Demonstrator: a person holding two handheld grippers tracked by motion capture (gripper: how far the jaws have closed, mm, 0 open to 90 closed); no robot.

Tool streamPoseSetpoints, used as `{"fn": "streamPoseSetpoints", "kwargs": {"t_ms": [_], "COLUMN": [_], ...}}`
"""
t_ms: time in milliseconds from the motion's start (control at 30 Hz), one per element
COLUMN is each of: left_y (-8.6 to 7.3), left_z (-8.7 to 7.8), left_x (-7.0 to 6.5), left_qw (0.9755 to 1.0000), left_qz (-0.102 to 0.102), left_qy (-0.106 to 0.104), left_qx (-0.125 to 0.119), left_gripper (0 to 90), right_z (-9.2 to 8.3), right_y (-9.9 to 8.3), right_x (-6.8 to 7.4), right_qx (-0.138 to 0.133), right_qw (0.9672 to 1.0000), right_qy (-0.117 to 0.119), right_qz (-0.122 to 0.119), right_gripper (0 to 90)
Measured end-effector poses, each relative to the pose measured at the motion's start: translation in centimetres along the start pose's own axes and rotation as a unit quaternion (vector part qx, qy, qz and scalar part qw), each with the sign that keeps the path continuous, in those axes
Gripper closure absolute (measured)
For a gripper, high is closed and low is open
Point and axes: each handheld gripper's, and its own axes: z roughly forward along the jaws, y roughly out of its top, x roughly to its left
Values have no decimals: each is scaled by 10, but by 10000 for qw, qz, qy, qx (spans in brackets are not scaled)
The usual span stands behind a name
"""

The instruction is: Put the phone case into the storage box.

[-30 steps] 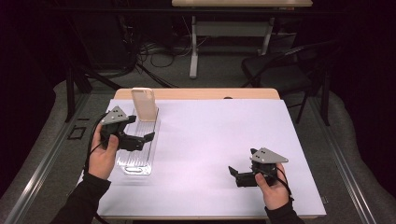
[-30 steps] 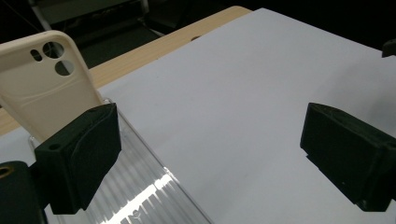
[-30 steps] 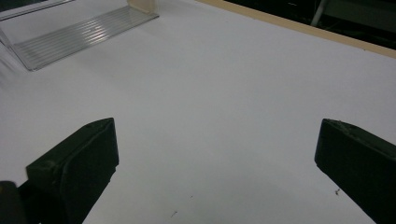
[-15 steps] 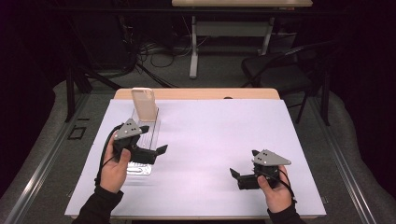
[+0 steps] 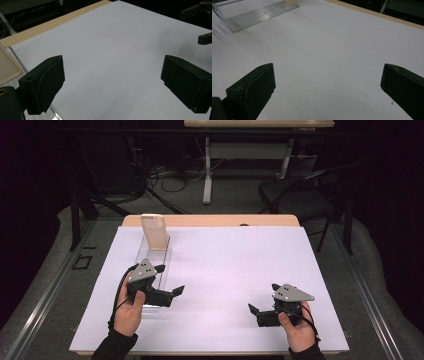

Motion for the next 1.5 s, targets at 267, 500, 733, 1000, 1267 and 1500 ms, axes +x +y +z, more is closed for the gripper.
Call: {"fn": "streamPoseSetpoints", "kwargs": {"t_ms": [267,500,733,1000,1267,1500], "left_y": [-10,-19,-26,-28,-29,-29], "left_z": [-3,-1,0,-1,0,1], "left_x": [-5,-8,-5,-2,-1,-1], "left_qw": [9999,9999,9997,9996,9997,9997], "left_qz": [7,4,-88,-128,-124,-124], "left_qy": [-27,-114,-135,-95,-96,-94], "left_qx": [-161,-120,-190,-227,-213,-203], "left_gripper": [54,54,54,54,54,54], "right_z": [-3,-4,-3,1,4,6], "right_y": [-5,-9,-12,-19,-22,-25], "right_x": [0,1,2,2,3,3], "right_qx": [-27,-71,-57,-49,-28,-17], "right_qw": [10000,9999,10000,10000,10000,10000], "right_qy": [-32,-69,-50,-42,-9,9], "right_qz": [-5,-31,-41,-36,5,49], "right_gripper": [0,0,0,0,0,0]}}
